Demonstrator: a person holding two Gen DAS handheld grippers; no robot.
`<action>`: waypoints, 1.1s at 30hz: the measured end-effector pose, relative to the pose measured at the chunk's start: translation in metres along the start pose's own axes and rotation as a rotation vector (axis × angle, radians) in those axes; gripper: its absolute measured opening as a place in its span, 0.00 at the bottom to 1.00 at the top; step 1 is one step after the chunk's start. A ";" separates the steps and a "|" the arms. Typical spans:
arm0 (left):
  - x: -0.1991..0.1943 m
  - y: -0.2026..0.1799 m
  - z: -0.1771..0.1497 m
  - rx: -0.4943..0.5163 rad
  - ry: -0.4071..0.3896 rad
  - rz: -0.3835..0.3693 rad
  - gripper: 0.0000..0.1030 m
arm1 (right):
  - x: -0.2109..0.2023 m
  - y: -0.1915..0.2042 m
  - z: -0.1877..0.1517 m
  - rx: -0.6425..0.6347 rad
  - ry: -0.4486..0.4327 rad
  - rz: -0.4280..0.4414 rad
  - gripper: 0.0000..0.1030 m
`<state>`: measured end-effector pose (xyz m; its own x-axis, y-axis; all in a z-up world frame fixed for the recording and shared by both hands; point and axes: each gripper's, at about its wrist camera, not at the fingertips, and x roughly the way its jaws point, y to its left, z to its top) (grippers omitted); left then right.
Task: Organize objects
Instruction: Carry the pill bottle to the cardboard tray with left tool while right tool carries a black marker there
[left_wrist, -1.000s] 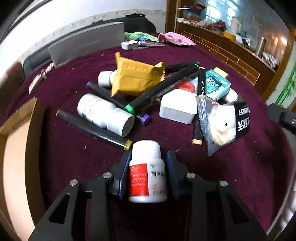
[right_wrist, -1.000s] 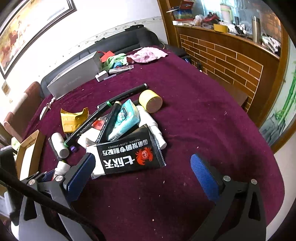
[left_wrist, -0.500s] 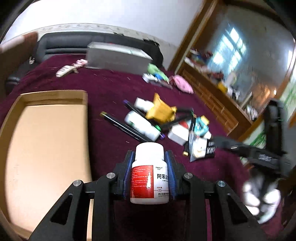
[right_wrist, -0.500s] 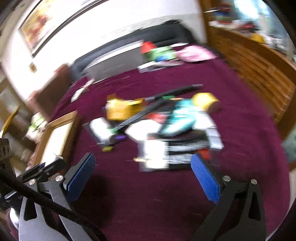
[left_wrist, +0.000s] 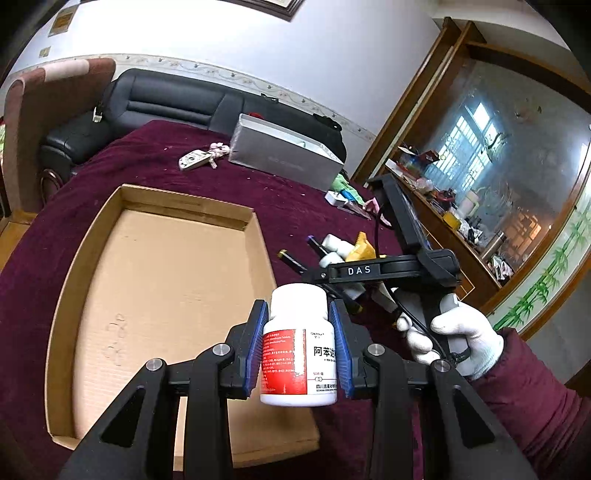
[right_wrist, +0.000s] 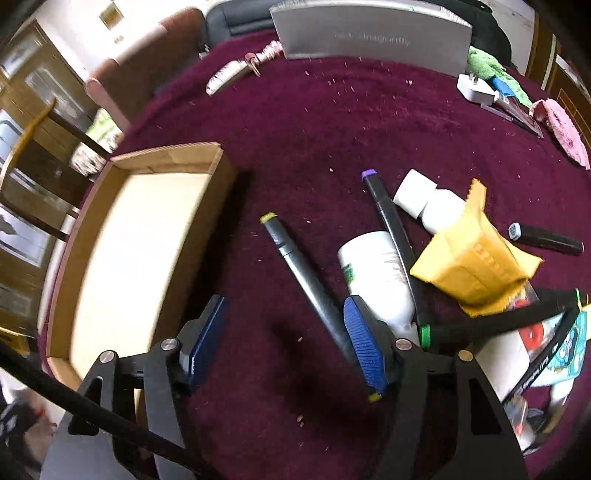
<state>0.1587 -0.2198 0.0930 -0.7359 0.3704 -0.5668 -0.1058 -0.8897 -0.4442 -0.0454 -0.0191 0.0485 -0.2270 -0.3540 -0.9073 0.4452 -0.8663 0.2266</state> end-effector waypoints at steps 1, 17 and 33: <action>-0.001 0.003 0.000 -0.005 0.000 -0.003 0.28 | 0.004 0.000 0.001 0.004 0.017 -0.001 0.60; -0.013 0.021 0.008 -0.037 -0.026 0.015 0.28 | -0.023 0.003 -0.023 0.077 -0.037 -0.117 0.12; 0.079 0.058 0.100 -0.076 0.134 0.144 0.28 | -0.015 0.065 0.041 0.242 0.011 0.277 0.13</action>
<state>0.0279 -0.2687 0.0921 -0.6436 0.2772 -0.7134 0.0487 -0.9154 -0.3996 -0.0482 -0.0845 0.0914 -0.1170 -0.5839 -0.8034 0.2701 -0.7971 0.5400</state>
